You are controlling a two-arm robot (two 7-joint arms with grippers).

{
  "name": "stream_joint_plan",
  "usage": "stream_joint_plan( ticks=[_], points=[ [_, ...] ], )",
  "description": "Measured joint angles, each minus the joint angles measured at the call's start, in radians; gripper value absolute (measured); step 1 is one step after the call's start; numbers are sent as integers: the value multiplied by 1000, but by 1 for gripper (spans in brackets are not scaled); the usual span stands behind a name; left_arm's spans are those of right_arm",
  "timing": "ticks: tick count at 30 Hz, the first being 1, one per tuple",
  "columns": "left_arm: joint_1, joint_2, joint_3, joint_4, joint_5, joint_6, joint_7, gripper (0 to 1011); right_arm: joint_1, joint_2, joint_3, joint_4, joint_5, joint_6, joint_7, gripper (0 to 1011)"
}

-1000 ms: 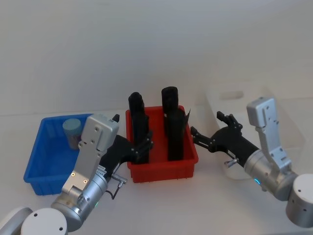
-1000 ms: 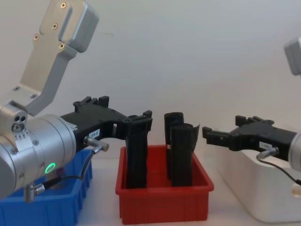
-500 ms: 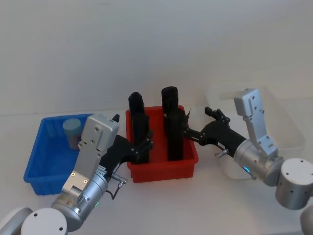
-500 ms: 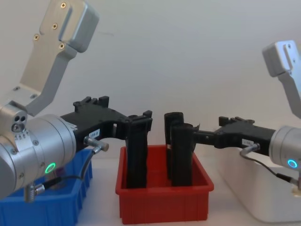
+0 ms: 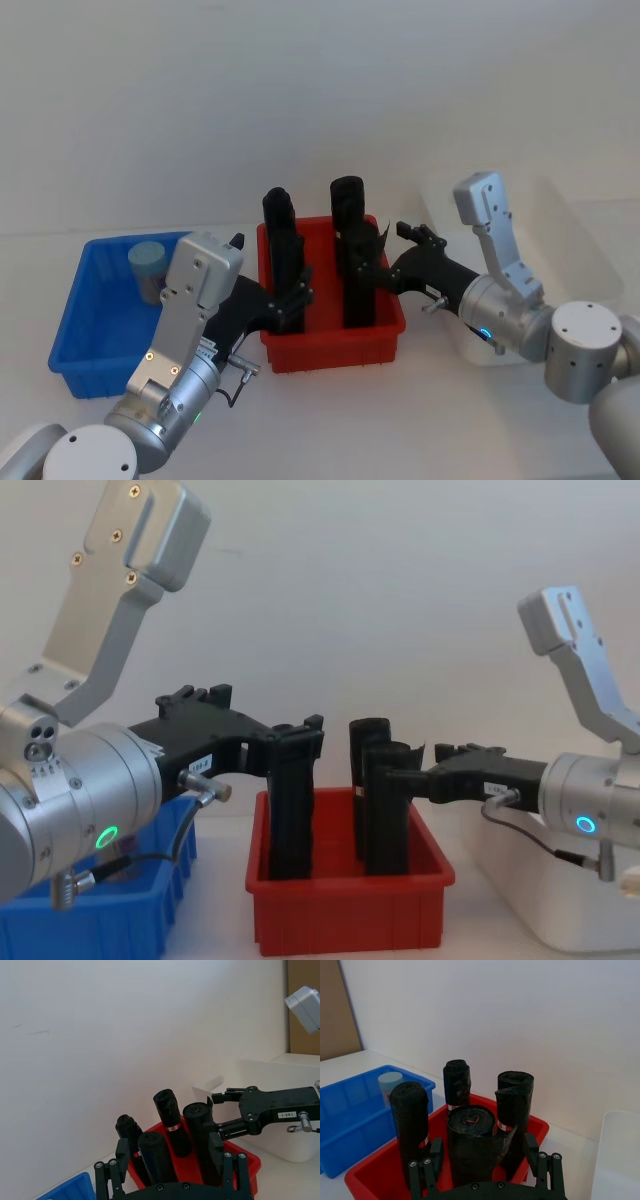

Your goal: Pick the cotton swabs from the blue box and place them into the white box.

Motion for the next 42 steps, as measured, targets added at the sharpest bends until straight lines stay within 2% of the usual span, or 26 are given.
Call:
stream_joint_plan(
  ticks=[2,21,27,32,34,35,38,42],
  points=[
    [0,0,0,0,0,0,0,1004,27,-9,-2,47,1,-7,15,1001],
    [0,0,0,0,0,0,0,1004,166,-55,-15,291,-3,-70,91,1001],
    [0,0,0,0,0,0,0,1004,214,-70,-18,377,-6,-104,109,893],
    [0,0,0,0,0,0,0,1004,251,-82,-20,446,-7,-133,118,734],
    [0,0,0,0,0,0,0,1004,260,-84,-20,462,-8,-142,120,707],
    [0,0,0,0,0,0,0,1004,269,-87,-21,479,-8,-149,122,636],
    [0,0,0,0,0,0,0,1004,282,-91,-20,505,-8,-163,124,566],
    [0,0,0,0,0,0,0,1004,293,-93,-16,525,-7,-178,126,533]
  ],
)
